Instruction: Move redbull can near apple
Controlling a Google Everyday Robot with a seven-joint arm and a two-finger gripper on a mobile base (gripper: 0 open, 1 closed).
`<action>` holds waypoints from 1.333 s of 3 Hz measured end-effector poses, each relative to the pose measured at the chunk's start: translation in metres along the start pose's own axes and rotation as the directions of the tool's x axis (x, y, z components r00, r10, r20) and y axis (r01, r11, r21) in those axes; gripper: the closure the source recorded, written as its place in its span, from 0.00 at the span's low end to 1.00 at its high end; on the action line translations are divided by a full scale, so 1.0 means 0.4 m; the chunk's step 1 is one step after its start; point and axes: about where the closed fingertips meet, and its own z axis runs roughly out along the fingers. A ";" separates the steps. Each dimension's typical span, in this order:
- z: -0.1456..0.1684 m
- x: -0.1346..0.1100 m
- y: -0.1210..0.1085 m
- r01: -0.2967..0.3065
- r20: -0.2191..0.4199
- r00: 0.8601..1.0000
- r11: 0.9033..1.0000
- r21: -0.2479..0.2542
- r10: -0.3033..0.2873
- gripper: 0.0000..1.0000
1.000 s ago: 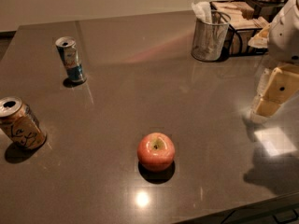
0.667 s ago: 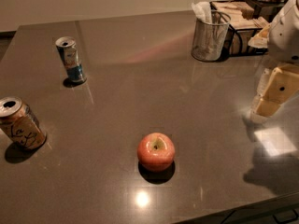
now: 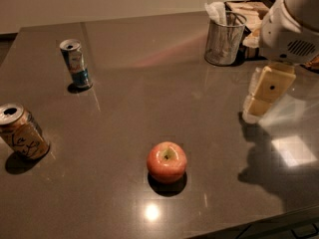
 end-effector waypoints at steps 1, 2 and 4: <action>0.052 -0.051 -0.069 -0.029 0.028 0.999 1.000 -0.006 0.029 0.00; 0.114 -0.124 -0.137 -0.068 0.074 0.995 0.997 -0.026 0.070 0.00; 0.254 -0.394 -0.234 -0.072 0.211 0.974 0.996 -0.057 0.083 0.00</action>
Offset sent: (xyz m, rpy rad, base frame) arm 0.1234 0.0754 -0.0299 0.1707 0.0391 -0.0675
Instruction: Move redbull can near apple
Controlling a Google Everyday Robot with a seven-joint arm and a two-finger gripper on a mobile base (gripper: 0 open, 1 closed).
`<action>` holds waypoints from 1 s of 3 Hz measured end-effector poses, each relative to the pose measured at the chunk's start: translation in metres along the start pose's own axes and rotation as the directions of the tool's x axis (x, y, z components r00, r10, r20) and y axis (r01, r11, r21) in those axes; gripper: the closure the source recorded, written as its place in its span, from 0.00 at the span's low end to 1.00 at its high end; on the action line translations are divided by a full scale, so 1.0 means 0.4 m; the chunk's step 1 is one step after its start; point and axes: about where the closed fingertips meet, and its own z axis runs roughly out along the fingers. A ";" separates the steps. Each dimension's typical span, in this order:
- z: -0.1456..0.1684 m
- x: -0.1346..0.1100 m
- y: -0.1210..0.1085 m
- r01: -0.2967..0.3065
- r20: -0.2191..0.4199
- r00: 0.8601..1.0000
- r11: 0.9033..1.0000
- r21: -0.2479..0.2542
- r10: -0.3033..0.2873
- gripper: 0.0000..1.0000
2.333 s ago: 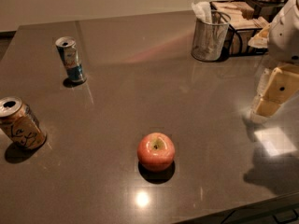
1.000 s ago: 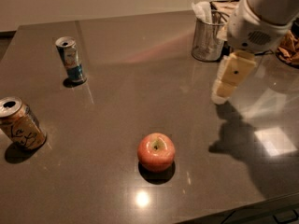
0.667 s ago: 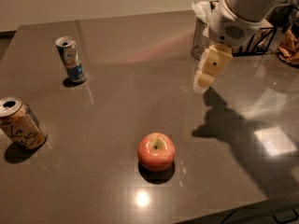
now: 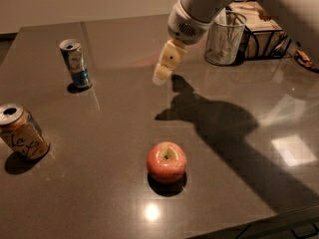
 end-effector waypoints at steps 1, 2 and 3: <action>0.072 -0.126 0.016 0.000 0.086 0.996 1.000 -0.018 0.001 0.00; 0.130 -0.254 0.053 0.025 0.156 0.988 0.998 -0.049 -0.018 0.00; 0.171 -0.356 0.088 0.045 0.210 0.977 0.997 -0.064 -0.031 0.00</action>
Offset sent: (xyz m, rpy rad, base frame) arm 0.0177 0.1843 -0.0005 0.2306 -0.0155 0.1257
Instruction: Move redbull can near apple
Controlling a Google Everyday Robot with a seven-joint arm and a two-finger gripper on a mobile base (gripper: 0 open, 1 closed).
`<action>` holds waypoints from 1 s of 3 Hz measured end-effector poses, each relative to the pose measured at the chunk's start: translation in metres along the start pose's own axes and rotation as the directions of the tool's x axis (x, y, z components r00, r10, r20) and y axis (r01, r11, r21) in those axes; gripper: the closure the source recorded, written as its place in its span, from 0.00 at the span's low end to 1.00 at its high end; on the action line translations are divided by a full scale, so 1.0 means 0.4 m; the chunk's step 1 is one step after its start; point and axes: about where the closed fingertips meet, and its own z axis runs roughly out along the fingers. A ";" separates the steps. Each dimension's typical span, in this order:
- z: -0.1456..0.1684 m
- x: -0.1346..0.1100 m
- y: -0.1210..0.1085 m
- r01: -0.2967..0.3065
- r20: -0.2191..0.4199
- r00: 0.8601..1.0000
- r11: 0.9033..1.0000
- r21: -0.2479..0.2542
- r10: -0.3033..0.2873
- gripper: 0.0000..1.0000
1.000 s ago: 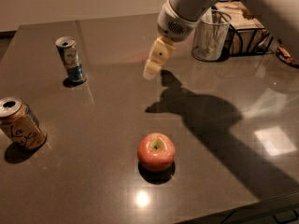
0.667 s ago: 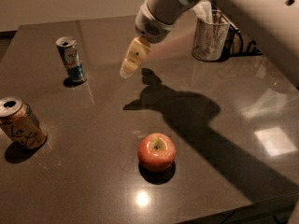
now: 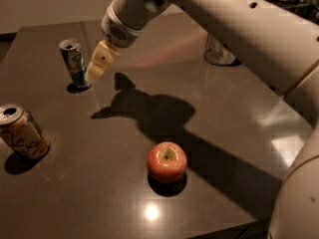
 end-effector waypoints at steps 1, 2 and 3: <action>0.077 -0.065 -0.003 0.018 0.034 0.999 1.000 0.013 -0.019 0.00; 0.127 -0.112 -0.003 0.020 0.052 0.998 1.000 0.008 -0.020 0.00; 0.153 -0.152 -0.002 0.032 0.065 0.997 0.999 0.003 -0.032 0.00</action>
Offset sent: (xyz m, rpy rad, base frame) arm 0.0285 0.0935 -0.0136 0.0688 -0.0365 0.0219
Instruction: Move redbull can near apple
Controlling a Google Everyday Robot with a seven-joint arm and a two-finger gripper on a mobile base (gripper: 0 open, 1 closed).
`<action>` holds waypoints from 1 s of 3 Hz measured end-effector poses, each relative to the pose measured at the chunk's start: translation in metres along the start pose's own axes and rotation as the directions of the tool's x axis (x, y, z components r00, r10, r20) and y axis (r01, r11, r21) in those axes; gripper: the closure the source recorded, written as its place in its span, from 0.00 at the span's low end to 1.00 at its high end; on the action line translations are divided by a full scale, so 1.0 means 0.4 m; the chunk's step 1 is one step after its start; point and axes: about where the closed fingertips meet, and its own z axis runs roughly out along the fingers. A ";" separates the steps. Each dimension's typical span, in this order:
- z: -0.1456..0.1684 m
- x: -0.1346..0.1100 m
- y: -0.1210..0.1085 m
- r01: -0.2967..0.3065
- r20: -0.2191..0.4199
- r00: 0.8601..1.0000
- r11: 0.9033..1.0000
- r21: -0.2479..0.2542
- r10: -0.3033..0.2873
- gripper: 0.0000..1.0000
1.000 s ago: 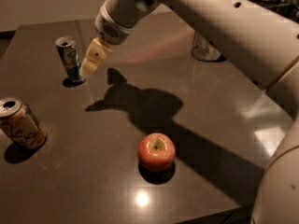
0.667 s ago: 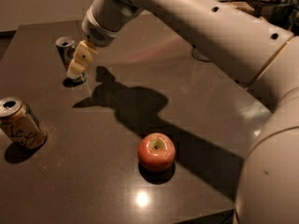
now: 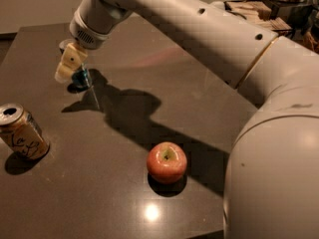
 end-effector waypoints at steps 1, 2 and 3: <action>0.011 -0.011 -0.006 -0.002 0.003 1.000 1.000 -0.008 0.002 0.18; 0.006 -0.009 -0.006 -0.007 0.007 1.000 1.000 -0.025 0.007 0.41; -0.025 -0.004 -0.005 -0.006 0.024 1.000 0.999 -0.045 0.007 0.64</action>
Offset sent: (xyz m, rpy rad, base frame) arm 0.0037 -0.0032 0.0064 0.0217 0.0367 0.0164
